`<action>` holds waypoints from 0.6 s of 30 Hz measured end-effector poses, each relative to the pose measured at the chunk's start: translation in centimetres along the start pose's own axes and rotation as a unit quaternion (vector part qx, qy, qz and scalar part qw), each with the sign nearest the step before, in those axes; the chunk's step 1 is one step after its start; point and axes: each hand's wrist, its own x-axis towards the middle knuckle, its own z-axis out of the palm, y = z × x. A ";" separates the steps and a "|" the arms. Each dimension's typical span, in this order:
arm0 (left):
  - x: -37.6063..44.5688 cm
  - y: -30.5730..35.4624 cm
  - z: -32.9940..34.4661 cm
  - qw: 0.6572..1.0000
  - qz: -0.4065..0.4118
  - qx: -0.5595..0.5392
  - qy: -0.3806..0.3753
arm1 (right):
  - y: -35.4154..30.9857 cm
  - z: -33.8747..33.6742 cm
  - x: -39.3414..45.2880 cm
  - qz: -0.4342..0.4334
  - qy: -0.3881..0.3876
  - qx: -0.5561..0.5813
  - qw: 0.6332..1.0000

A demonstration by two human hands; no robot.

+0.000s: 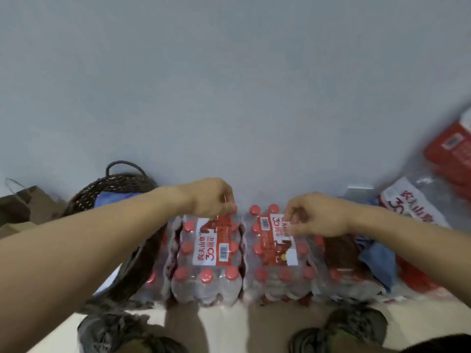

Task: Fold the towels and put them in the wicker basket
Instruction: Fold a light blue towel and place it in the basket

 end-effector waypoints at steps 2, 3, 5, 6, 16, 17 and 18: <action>3.3 4.5 2.5 0.999 0.034 -0.011 -0.013 | 5.1 -0.5 -2.2 0.063 0.021 -0.015 0.998; 4.9 6.6 3.8 0.999 0.048 -0.011 -0.018 | 7.5 -0.5 -3.2 0.094 0.040 -0.024 0.994; 8.0 10.1 6.6 0.997 0.068 -0.015 -0.020 | 11.5 0.2 -4.7 0.144 0.108 -0.028 0.983; 9.5 11.7 8.0 0.997 0.071 -0.025 -0.013 | 12.8 0.8 -5.2 0.163 0.146 -0.013 0.976; 17.2 21.8 19.5 0.963 0.170 -0.207 -0.008 | 19.4 7.7 -5.8 0.272 0.163 0.114 0.942; 17.5 22.0 19.9 0.961 0.176 -0.213 -0.003 | 19.7 7.8 -5.7 0.268 0.177 0.112 0.940; 17.7 22.0 20.2 0.959 0.175 -0.221 0.011 | 20.0 7.7 -5.6 0.271 0.190 0.115 0.937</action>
